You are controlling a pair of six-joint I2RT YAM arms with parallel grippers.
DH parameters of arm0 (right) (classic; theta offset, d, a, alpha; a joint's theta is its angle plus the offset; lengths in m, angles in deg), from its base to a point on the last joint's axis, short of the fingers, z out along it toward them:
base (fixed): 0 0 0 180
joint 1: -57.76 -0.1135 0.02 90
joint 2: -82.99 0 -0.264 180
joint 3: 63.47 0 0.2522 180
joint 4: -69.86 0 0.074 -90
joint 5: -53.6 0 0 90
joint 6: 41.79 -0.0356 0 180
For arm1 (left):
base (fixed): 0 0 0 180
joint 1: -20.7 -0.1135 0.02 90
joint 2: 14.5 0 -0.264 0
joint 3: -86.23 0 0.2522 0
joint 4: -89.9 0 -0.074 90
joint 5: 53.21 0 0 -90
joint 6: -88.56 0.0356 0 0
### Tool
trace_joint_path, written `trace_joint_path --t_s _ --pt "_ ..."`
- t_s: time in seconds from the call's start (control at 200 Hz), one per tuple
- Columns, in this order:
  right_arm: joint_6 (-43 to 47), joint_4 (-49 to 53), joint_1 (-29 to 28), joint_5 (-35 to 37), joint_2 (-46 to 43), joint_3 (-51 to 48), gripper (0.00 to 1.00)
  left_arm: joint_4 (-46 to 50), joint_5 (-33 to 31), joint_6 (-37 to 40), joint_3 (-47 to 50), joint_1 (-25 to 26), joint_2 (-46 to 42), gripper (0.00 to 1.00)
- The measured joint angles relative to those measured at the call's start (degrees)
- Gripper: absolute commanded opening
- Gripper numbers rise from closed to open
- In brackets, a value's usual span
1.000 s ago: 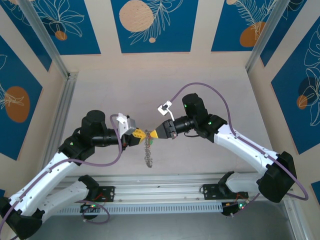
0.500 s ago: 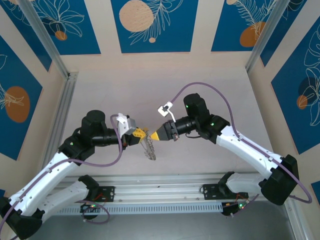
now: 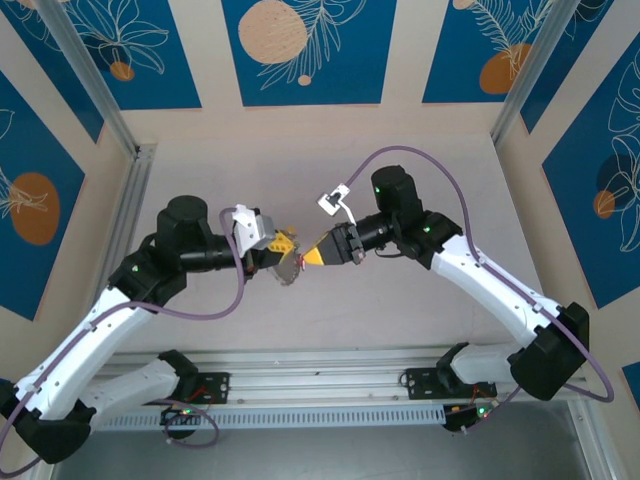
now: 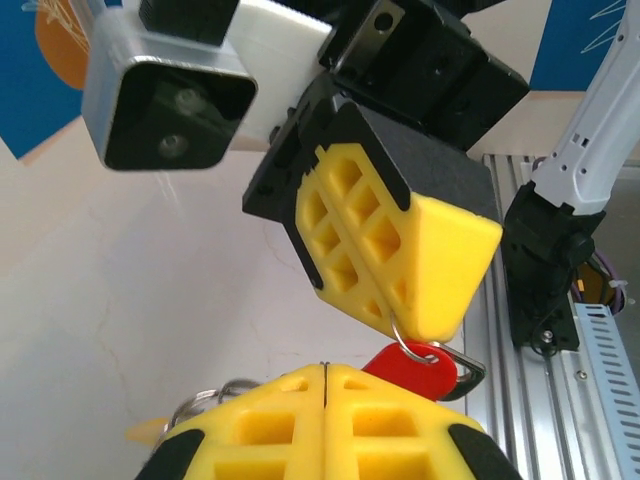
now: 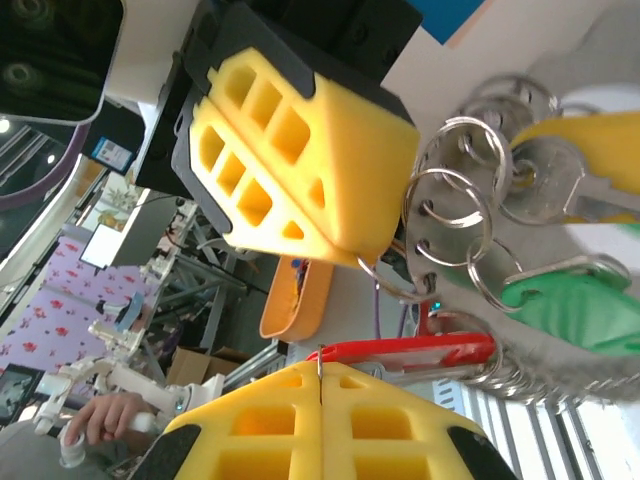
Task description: Put the keys on the keyring
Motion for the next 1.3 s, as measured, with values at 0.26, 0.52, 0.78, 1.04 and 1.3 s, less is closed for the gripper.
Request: trace_joint_path --t_s 0.26,0.52,0.78,1.04,1.3 --pt "1.92 2.89 2.45 -4.42 3.39 6.19 0.0 0.07 0.31 1.68 -0.33 0.04 0.74 0.0" --pt "2.05 3.63 2.84 -5.07 6.54 6.93 0.0 0.04 0.42 2.25 1.51 0.04 0.33 0.0" --pt "4.59 6.25 4.74 -6.91 4.2 7.13 0.0 0.0 -0.26 2.64 2.29 0.02 0.33 0.0" --pt "10.08 13.46 6.51 -8.39 3.89 10.91 0.0 0.0 -0.22 2.64 2.54 0.02 0.35 0.0" --pt "11.45 14.93 5.51 -9.62 5.6 10.91 0.0 -0.02 -0.04 2.62 2.56 0.02 0.37 0.0"
